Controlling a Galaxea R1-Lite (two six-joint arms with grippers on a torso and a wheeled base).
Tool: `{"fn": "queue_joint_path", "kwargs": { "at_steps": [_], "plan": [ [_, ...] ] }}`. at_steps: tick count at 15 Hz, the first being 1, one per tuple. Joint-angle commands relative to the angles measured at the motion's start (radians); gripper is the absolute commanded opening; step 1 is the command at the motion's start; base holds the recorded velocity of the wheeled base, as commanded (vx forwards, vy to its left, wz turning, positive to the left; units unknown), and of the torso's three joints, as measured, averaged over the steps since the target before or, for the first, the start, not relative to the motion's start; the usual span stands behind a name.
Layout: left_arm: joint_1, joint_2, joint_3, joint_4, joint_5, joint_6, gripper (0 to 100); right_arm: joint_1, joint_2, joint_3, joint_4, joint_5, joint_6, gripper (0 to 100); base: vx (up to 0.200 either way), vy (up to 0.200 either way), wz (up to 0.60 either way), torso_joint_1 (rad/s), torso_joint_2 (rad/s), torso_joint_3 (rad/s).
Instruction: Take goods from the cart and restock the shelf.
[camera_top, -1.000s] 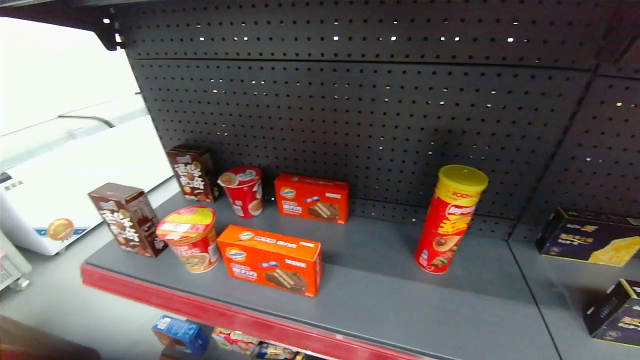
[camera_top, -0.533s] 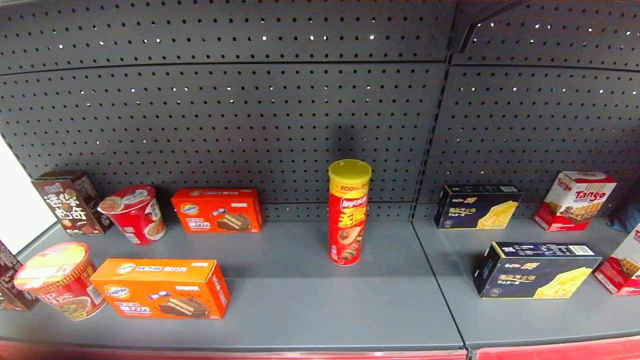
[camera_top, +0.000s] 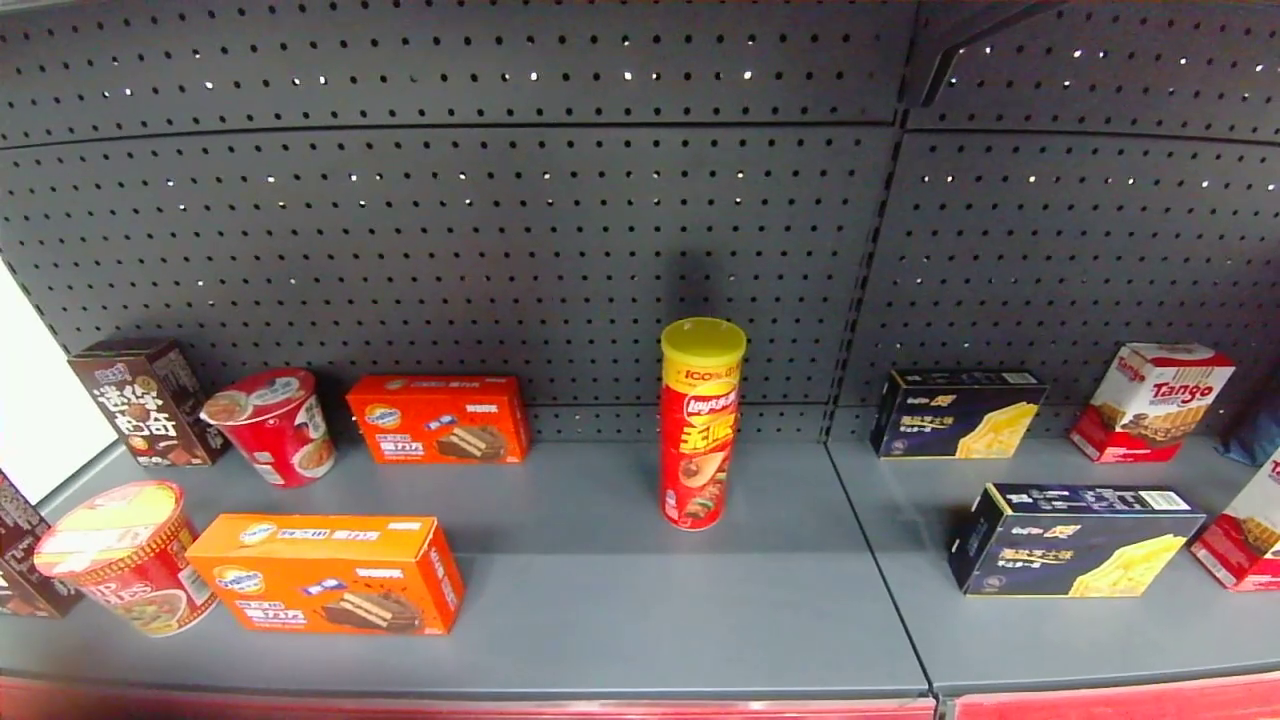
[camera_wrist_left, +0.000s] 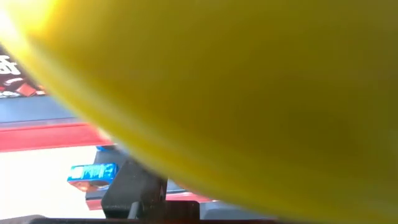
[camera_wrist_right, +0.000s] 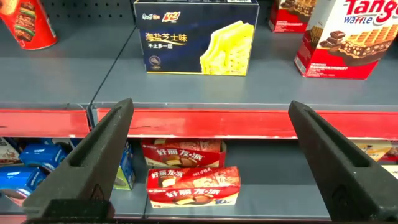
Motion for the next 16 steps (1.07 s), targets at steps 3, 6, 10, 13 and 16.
{"fn": "queue_joint_path", "kwargs": {
  "at_steps": [3, 6, 10, 13, 16],
  "plan": [
    [-0.001, -0.066, -0.064, 0.15, 0.012, 0.001, 0, 0.0, 0.001, 0.0, 0.0, 0.001, 0.0, 100, 0.0, 0.0, 0.0, 0.0, 0.0, 0.0],
    [-0.001, -0.122, -0.062, 0.193, 0.012, 0.003, 0, 0.0, 0.001, 0.0, 0.0, 0.001, 0.0, 100, 0.0, 0.0, 0.0, 0.0, 0.0, 0.0],
    [0.0, -0.136, -0.082, 0.228, 0.028, 0.006, 0, 0.0, 0.001, 0.0, 0.0, 0.001, 0.0, 100, 0.0, 0.0, 0.0, 0.0, 0.0, 0.0],
    [-0.001, -0.136, -0.09, 0.228, 0.043, 0.007, 0, 0.0, 0.001, 0.0, 0.0, 0.002, 0.0, 100, 0.0, 0.0, 0.0, 0.0, 0.0, 0.0],
    [-0.004, -0.139, -0.088, 0.227, 0.043, 0.007, 0, 0.0, 0.001, 0.0, 0.0, 0.002, 0.0, 100, 0.0, 0.0, 0.0, 0.0, 0.0, 0.0]
  ]
}}
